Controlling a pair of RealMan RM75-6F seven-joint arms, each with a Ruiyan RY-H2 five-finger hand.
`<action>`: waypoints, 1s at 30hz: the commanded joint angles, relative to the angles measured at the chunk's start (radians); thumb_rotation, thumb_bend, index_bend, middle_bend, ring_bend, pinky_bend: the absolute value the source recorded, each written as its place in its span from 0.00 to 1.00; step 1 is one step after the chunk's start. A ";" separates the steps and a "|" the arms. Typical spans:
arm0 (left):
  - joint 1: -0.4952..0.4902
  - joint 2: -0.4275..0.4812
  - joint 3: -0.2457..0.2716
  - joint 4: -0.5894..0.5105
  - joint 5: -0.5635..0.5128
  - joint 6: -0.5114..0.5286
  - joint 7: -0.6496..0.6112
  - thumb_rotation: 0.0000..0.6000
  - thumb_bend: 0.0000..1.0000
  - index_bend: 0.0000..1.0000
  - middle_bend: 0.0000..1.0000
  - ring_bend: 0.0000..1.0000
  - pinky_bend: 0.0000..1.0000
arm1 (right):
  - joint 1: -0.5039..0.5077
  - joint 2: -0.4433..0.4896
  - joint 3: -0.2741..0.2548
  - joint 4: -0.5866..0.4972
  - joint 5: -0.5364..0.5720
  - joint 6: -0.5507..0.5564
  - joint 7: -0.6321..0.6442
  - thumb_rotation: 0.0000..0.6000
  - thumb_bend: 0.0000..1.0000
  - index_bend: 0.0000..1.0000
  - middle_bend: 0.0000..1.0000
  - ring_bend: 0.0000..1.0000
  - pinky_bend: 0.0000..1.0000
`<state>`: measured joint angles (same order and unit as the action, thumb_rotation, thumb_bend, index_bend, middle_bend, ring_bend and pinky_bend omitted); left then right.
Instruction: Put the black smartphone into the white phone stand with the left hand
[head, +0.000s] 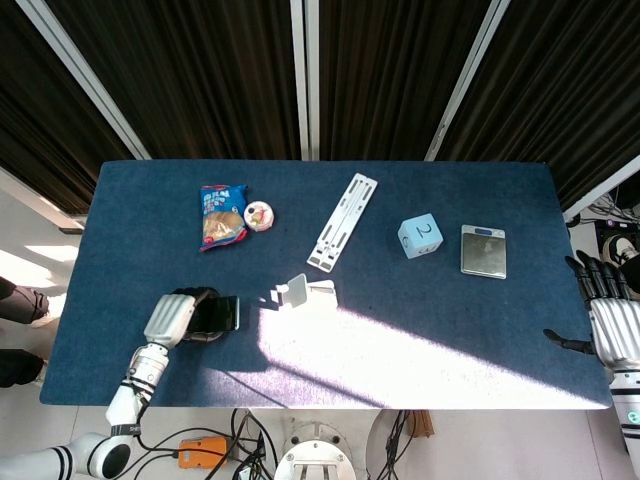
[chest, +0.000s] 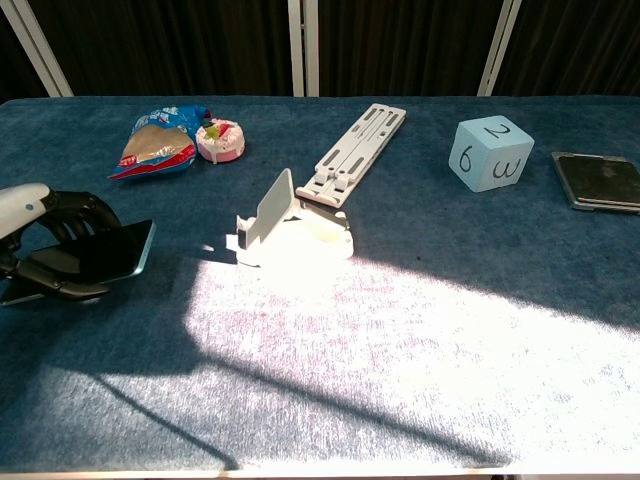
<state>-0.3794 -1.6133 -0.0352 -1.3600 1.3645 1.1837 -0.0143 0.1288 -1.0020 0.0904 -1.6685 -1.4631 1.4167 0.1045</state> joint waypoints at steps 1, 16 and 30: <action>0.002 -0.014 -0.002 0.030 0.031 0.015 -0.037 1.00 0.23 0.50 0.56 0.46 0.50 | 0.000 0.001 0.000 -0.001 0.000 0.000 0.000 1.00 0.16 0.00 0.05 0.00 0.03; -0.023 0.009 -0.091 -0.073 0.045 0.048 -0.228 1.00 0.23 0.52 0.59 0.48 0.56 | 0.001 0.002 0.001 -0.005 -0.003 0.001 -0.007 1.00 0.15 0.00 0.05 0.00 0.03; -0.122 -0.167 -0.227 -0.138 -0.099 -0.017 -0.230 1.00 0.22 0.52 0.58 0.44 0.56 | -0.013 0.007 -0.002 0.002 0.011 0.006 -0.001 1.00 0.15 0.00 0.05 0.00 0.03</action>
<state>-0.4893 -1.7553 -0.2486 -1.5000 1.2840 1.1708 -0.2493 0.1170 -0.9950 0.0887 -1.6674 -1.4530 1.4228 0.1033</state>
